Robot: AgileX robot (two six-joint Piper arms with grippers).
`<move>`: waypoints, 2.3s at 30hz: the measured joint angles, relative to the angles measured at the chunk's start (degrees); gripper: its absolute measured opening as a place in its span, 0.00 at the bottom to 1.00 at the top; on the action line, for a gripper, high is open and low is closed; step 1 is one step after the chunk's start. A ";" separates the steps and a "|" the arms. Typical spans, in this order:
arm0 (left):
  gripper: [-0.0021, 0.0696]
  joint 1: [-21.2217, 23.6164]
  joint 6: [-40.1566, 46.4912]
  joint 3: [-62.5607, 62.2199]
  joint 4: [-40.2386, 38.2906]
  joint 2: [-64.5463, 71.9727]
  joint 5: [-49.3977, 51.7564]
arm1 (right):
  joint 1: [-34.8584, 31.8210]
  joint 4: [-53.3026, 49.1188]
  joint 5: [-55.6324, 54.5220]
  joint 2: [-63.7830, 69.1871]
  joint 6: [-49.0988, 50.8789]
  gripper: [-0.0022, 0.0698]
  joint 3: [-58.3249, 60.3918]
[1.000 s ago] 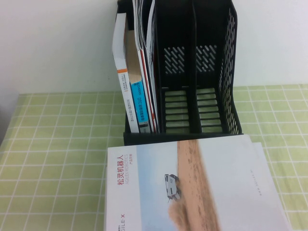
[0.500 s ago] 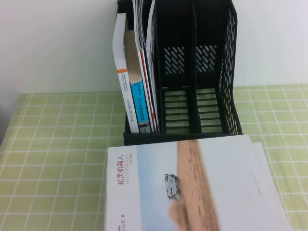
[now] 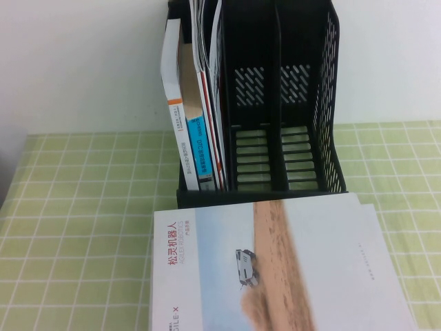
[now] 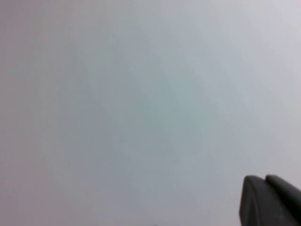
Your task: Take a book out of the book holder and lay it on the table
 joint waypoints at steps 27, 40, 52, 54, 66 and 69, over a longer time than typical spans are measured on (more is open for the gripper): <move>0.03 -3.08 24.06 -16.60 -13.15 40.76 25.78 | 13.06 44.71 27.37 29.17 -55.38 0.03 -5.97; 0.03 -16.03 54.28 -40.31 -16.24 66.11 34.85 | 14.90 86.86 33.84 50.18 -108.56 0.03 -9.23; 0.03 -16.03 81.32 -50.20 -35.69 76.33 43.53 | 28.77 90.00 10.19 55.40 -116.62 0.03 -16.08; 0.03 -16.03 82.84 -50.35 -36.66 76.58 43.04 | 32.75 90.39 7.51 57.06 -117.71 0.03 -16.88; 0.03 -10.10 83.64 -50.63 -40.26 79.28 42.36 | 41.23 94.69 -0.25 76.53 -118.66 0.13 -30.34; 0.03 -7.28 84.05 -50.63 -42.61 79.28 43.03 | 41.23 95.03 -1.19 79.49 -118.75 0.22 -33.44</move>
